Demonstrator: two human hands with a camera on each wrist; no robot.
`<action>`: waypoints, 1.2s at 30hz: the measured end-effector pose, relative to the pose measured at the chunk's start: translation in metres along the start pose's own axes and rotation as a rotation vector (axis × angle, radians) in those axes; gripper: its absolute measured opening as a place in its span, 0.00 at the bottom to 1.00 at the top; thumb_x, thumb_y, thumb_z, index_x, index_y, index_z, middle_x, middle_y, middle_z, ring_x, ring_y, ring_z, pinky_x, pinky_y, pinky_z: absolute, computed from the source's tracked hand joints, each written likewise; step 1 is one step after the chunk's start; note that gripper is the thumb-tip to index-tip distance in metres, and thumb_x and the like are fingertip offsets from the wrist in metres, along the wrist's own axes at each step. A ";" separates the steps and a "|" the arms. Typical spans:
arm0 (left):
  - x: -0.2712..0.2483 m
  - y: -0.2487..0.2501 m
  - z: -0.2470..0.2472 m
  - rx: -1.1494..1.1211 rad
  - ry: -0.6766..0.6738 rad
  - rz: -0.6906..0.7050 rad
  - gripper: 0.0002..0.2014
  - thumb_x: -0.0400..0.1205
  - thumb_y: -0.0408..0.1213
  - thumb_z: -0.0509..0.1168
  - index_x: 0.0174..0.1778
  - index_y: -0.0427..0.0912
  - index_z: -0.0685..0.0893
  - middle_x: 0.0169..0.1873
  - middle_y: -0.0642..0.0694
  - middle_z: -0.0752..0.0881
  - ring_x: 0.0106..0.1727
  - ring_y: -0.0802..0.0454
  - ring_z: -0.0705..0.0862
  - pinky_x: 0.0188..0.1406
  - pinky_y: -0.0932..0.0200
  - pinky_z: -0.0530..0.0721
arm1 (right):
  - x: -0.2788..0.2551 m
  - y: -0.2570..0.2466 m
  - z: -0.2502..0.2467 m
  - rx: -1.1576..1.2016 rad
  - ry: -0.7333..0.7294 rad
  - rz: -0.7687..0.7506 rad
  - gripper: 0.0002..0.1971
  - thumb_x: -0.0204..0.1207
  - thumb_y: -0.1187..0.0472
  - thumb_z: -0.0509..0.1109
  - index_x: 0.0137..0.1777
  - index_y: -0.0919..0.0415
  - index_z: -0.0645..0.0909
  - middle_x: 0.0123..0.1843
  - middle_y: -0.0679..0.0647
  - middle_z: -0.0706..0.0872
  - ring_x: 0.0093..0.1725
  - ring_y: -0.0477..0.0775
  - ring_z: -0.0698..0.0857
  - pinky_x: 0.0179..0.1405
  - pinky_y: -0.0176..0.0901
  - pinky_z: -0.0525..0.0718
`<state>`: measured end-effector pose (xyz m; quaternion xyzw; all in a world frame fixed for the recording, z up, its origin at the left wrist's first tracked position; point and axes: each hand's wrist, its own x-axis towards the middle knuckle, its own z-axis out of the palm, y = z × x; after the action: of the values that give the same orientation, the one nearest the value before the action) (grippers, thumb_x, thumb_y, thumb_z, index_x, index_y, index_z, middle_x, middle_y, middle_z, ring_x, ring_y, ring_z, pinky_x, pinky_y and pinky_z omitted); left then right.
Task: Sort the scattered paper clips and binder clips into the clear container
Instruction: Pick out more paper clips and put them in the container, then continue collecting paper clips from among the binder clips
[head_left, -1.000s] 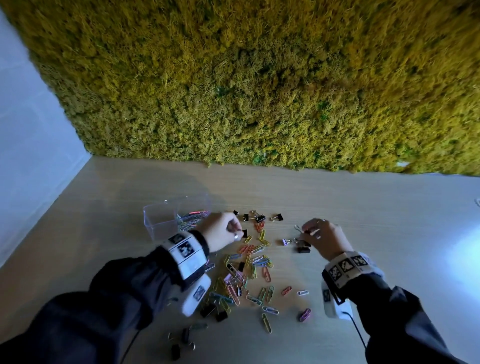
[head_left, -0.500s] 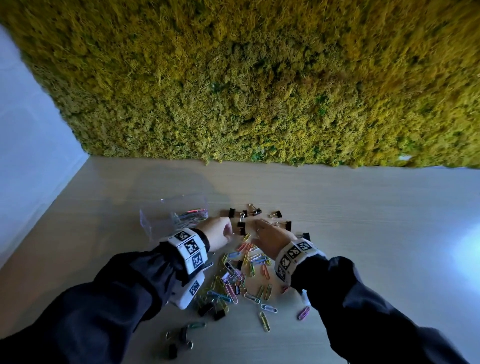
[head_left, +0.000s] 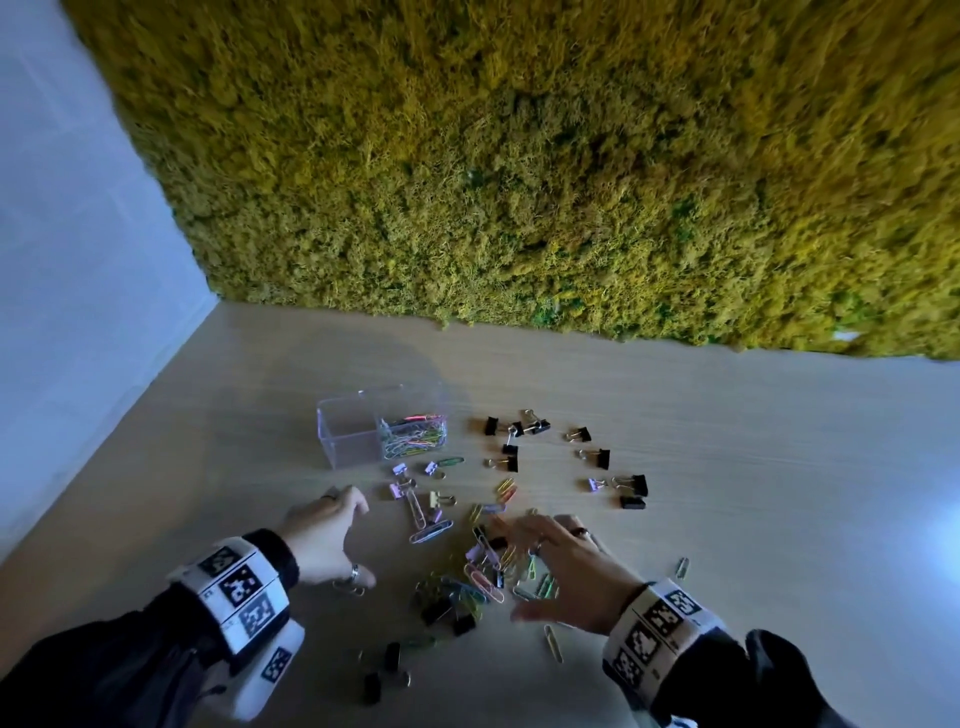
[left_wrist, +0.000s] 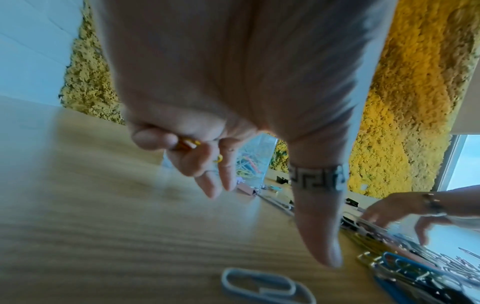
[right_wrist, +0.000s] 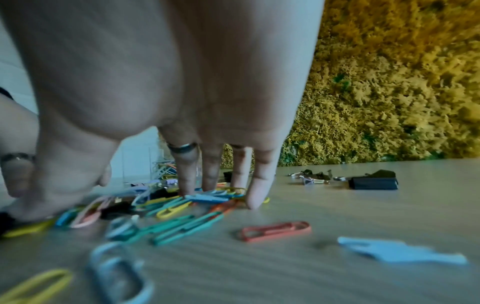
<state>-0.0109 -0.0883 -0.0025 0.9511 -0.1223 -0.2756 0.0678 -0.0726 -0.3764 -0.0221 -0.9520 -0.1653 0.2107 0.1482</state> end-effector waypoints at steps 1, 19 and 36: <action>0.001 -0.002 0.002 0.025 -0.012 -0.002 0.42 0.62 0.61 0.74 0.65 0.48 0.62 0.58 0.51 0.71 0.57 0.54 0.75 0.54 0.59 0.71 | -0.003 0.001 0.003 0.002 -0.003 0.007 0.54 0.49 0.20 0.57 0.76 0.45 0.58 0.76 0.44 0.60 0.74 0.53 0.60 0.76 0.55 0.64; 0.041 0.039 0.011 0.062 0.264 0.209 0.19 0.76 0.53 0.65 0.56 0.45 0.74 0.57 0.47 0.77 0.57 0.47 0.79 0.54 0.56 0.74 | -0.020 -0.003 0.001 0.198 0.101 0.128 0.45 0.49 0.32 0.71 0.71 0.41 0.69 0.63 0.42 0.65 0.61 0.47 0.64 0.68 0.45 0.72; 0.024 0.031 0.010 -0.065 0.155 0.273 0.11 0.81 0.34 0.60 0.34 0.47 0.67 0.31 0.54 0.74 0.39 0.51 0.75 0.39 0.60 0.69 | -0.007 -0.008 0.000 0.299 0.130 0.142 0.08 0.70 0.63 0.72 0.49 0.57 0.85 0.33 0.32 0.74 0.30 0.27 0.76 0.34 0.15 0.72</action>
<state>-0.0029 -0.1255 -0.0174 0.9414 -0.2358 -0.1932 0.1445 -0.0809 -0.3717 -0.0167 -0.9402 -0.0543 0.1807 0.2834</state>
